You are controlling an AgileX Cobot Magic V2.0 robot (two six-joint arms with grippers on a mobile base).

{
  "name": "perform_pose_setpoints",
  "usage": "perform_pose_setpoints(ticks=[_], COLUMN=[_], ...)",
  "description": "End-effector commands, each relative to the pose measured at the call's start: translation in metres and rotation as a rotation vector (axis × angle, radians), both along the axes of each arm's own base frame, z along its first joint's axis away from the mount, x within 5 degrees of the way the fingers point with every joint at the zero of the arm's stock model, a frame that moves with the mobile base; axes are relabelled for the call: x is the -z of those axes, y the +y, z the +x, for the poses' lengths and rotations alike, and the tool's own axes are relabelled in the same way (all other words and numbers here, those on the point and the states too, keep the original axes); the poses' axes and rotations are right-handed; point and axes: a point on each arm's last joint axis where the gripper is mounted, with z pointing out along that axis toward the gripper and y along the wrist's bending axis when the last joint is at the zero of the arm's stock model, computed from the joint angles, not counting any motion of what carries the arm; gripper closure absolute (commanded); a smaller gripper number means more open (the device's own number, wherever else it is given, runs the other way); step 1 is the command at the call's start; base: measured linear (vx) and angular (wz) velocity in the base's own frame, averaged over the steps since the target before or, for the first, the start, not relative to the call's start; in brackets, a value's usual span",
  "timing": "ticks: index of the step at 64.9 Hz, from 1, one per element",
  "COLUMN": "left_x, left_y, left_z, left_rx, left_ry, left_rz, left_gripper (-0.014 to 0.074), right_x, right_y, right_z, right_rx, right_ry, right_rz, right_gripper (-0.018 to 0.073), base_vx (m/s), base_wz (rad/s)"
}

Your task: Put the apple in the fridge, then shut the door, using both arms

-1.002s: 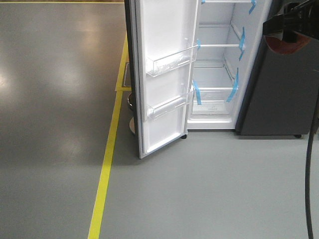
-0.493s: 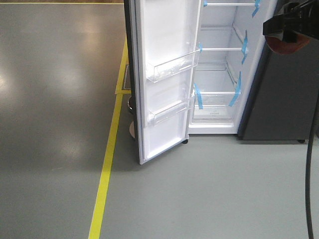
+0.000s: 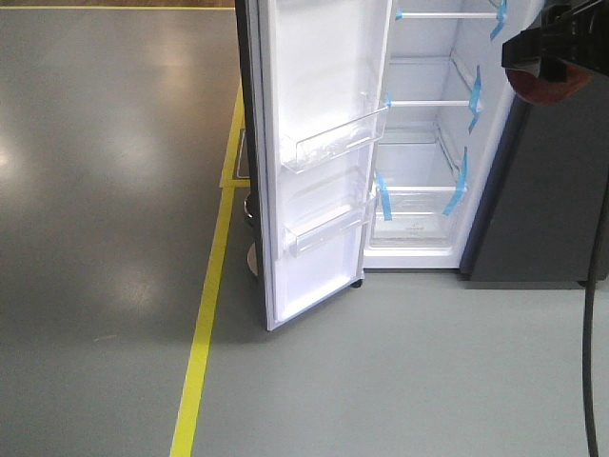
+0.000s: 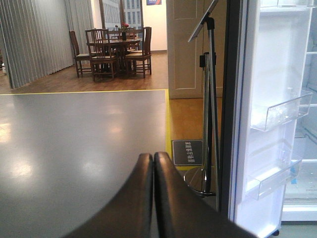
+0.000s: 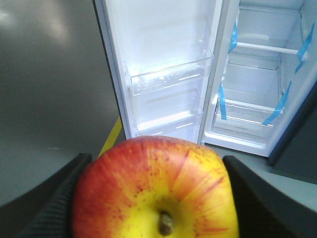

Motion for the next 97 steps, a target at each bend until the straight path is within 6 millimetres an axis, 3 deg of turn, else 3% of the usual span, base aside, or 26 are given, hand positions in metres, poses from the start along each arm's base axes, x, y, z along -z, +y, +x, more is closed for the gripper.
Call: perform_pose_setpoints(ticks=[1,97], left_x=[0.0023,0.0023], left_y=[-0.0018,-0.0018], left_z=[-0.0001,-0.0001], left_rx=[0.021,0.021], left_ry=[-0.057,-0.057], left_rz=[-0.005,-0.005], left_gripper=[0.0602,0.0602], right_x=[-0.0266,-0.0266], right_y=[-0.0026,-0.0026], right_z=[-0.0093,-0.0093], right_rx=[0.025,0.025], right_ry=[-0.134,-0.134], right_rz=[0.022,0.022], right_gripper=[0.0475,0.0475], base_vx=[0.12,0.1], base_wz=[0.0,-0.03])
